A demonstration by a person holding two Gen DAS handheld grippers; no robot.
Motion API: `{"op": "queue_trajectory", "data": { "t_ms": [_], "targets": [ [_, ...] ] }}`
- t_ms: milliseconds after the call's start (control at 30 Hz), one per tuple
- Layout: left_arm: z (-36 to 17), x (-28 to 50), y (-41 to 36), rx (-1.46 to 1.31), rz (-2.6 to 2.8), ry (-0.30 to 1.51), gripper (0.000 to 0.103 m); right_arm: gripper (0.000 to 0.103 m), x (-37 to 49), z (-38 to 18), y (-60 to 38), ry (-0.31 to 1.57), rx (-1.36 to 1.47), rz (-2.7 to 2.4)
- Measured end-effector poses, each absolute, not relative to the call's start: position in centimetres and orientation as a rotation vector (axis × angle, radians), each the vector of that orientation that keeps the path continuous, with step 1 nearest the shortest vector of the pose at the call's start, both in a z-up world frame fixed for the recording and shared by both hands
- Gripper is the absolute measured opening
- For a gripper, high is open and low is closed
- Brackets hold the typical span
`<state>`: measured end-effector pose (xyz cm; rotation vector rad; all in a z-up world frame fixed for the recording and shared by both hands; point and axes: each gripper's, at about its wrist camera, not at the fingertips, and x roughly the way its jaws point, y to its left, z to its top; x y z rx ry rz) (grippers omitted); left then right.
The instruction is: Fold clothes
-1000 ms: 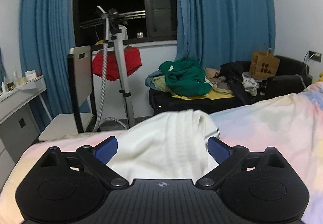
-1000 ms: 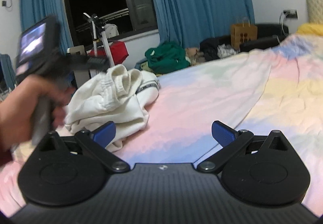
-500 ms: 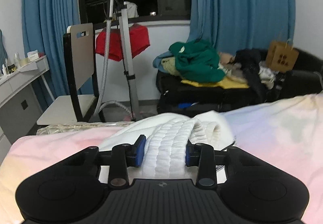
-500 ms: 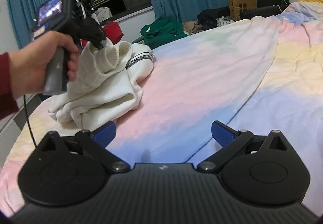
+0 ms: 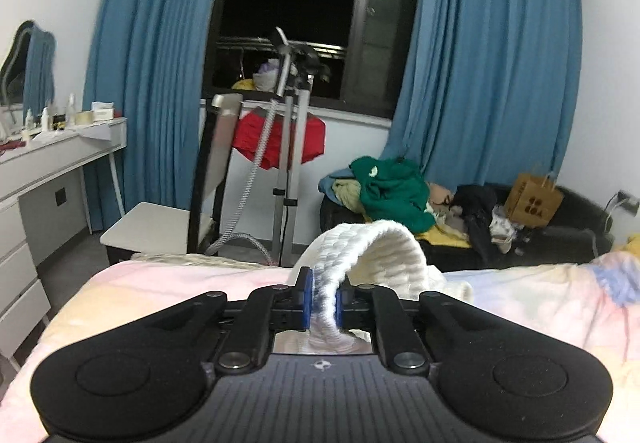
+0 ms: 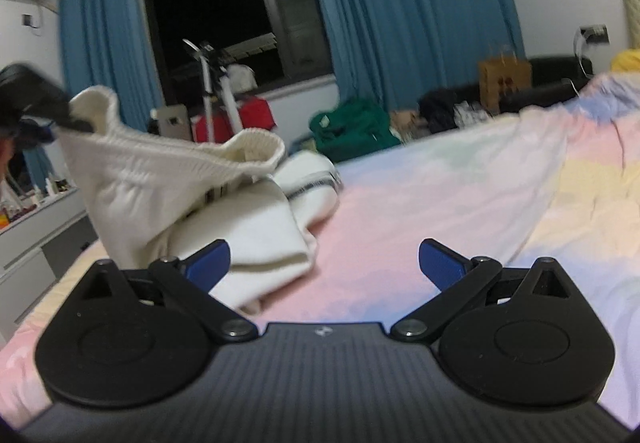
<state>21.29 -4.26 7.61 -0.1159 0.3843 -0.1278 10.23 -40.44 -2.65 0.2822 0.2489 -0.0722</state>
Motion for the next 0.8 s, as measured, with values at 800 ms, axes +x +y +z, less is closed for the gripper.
{"op": "queue_trajectory", "data": {
  "t_ms": [800],
  "targets": [
    [-4.9, 11.8, 13.8, -0.354, 0.029, 0.530, 0.011, 0.069, 15.4, -6.8, -30.2, 0.491, -0.154, 0.152]
  ]
}}
